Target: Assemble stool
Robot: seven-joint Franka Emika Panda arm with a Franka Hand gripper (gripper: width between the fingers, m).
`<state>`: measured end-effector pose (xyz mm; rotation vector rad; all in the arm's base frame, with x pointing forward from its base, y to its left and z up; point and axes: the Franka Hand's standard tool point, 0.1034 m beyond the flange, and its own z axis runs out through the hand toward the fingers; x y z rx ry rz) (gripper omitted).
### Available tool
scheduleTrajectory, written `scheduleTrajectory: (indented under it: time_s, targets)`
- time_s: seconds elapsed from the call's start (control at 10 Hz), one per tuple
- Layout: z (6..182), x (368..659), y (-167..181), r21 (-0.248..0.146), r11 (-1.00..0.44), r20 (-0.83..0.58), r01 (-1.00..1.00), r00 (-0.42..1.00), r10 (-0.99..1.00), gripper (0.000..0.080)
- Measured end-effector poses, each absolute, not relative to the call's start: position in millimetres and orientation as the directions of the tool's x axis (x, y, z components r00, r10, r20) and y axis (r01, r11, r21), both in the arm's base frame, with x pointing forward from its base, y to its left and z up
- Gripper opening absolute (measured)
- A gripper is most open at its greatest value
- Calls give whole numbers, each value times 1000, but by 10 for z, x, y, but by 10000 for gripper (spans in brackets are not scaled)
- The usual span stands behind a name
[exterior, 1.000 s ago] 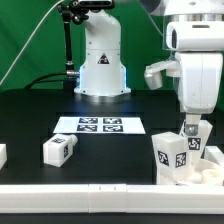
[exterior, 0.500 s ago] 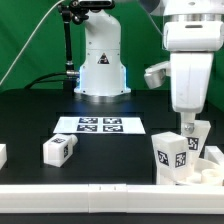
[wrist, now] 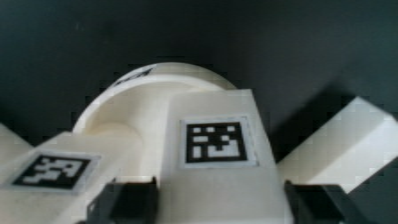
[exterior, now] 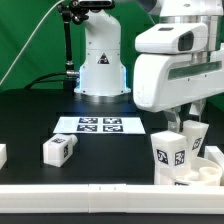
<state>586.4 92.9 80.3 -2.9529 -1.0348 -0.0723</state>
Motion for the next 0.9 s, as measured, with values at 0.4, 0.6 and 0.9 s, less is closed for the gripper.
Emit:
scheduleTrajectory:
  time_s: [0.4, 0.6, 0.9]
  targets:
    - [801, 5878, 959, -10, -951, 99, 308, 947, 305, 337]
    - [800, 5876, 967, -27, -980, 98, 197, 976, 194, 337]
    - [799, 5872, 983, -52, -999, 90, 4, 996, -1, 337]
